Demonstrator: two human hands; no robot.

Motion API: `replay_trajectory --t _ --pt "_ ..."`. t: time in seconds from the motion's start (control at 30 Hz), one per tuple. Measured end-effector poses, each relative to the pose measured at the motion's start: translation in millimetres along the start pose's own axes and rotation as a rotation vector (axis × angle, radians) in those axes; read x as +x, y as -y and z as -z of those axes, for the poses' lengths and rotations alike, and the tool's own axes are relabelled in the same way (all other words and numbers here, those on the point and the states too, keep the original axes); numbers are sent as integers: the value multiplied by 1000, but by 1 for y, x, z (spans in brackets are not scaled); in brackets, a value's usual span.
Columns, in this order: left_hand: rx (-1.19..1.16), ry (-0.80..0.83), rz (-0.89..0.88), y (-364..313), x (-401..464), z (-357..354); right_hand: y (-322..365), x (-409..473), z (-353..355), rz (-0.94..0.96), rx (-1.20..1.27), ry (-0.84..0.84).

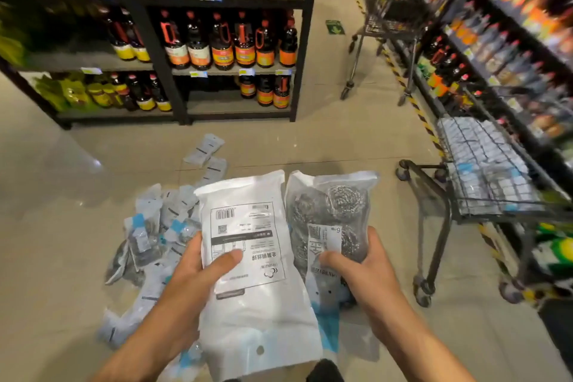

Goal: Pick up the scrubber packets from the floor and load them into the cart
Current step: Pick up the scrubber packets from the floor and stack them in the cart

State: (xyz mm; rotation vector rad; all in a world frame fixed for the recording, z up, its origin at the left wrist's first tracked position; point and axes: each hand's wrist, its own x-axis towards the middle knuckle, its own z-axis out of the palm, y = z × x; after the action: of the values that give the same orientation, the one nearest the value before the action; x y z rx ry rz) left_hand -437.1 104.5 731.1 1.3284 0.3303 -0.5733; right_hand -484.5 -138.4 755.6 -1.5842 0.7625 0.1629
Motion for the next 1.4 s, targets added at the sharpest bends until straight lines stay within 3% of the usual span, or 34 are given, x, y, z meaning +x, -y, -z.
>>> replay_trajectory --t 0.13,0.23,0.5,0.67,0.93,1.23,1.4 --pt "139 212 11 -30 12 15 -5 -36 -17 -37 177 -197" --pt "220 285 10 -43 21 9 -11 -65 -25 -68 250 -275" --pt "388 579 -16 -30 6 -71 -41 -139 13 -109 378 -591" --pt "381 729 74 0 -8 -119 -62 -171 42 -146 405 -732" --pt "392 700 112 34 -34 -205 -90 -180 134 -128 478 -791" --pt "286 491 101 59 -81 -331 -90 -173 295 22 398 -630" --pt "311 433 0 55 -97 -374 -81 -169 351 96 347 -572"
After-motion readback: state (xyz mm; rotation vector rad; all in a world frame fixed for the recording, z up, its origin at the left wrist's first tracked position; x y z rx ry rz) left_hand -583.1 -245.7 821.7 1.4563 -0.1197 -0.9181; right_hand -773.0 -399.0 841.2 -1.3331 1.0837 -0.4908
